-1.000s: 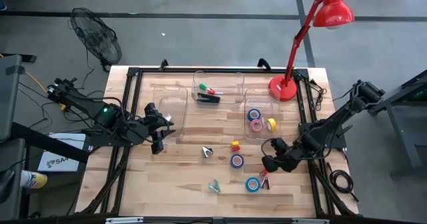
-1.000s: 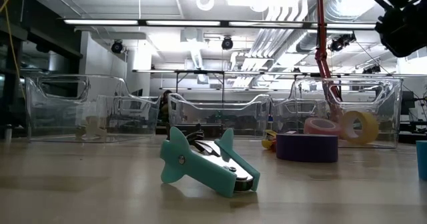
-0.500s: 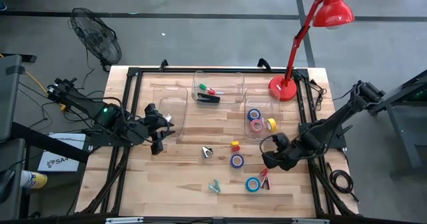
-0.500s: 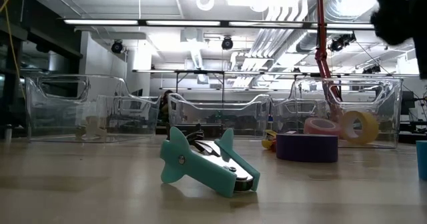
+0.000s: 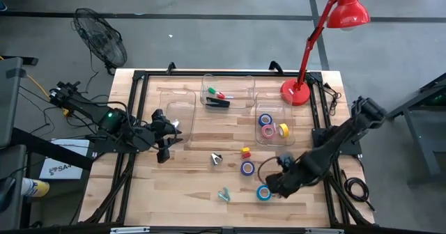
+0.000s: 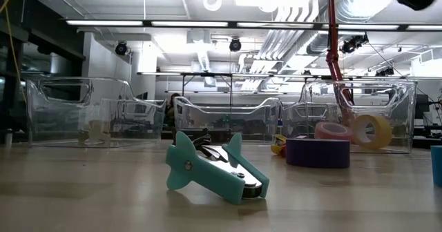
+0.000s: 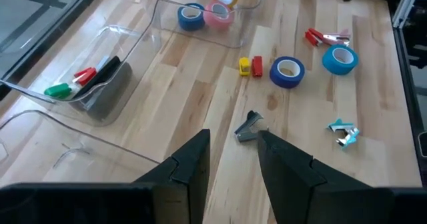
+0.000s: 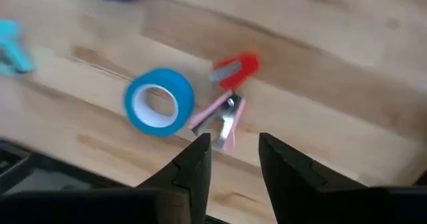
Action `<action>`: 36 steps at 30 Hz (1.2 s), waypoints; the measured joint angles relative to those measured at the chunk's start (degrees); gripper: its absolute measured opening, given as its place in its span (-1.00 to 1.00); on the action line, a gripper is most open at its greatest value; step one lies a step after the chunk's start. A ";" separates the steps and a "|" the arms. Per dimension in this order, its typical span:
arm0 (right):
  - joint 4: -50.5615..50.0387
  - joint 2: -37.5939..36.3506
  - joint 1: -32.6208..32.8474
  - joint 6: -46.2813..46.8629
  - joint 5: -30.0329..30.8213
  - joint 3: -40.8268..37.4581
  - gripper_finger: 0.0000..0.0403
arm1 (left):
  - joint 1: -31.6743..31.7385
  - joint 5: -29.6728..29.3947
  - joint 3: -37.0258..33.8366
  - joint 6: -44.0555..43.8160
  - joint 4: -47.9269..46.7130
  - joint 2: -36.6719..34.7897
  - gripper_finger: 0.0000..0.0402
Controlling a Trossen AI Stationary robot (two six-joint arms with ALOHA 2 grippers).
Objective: Pick and place Stapler, Stapler remover, tape
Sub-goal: Put the pink staple remover into the bottom left transparent bin
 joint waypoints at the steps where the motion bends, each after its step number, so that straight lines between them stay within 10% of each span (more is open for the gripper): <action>1: -0.37 1.54 0.53 0.89 -0.25 0.62 -0.39 | 0.00 0.07 0.00 0.00 -0.07 0.00 -0.39; 17: 2.34 9.13 3.99 17.33 -0.75 1.30 0.30 | 0.00 0.14 0.00 2.05 -0.24 0.00 -0.39; 36: 7.43 17.57 1.49 18.56 -2.33 1.23 0.33 | 0.00 0.25 0.00 1.84 -0.18 0.00 -0.39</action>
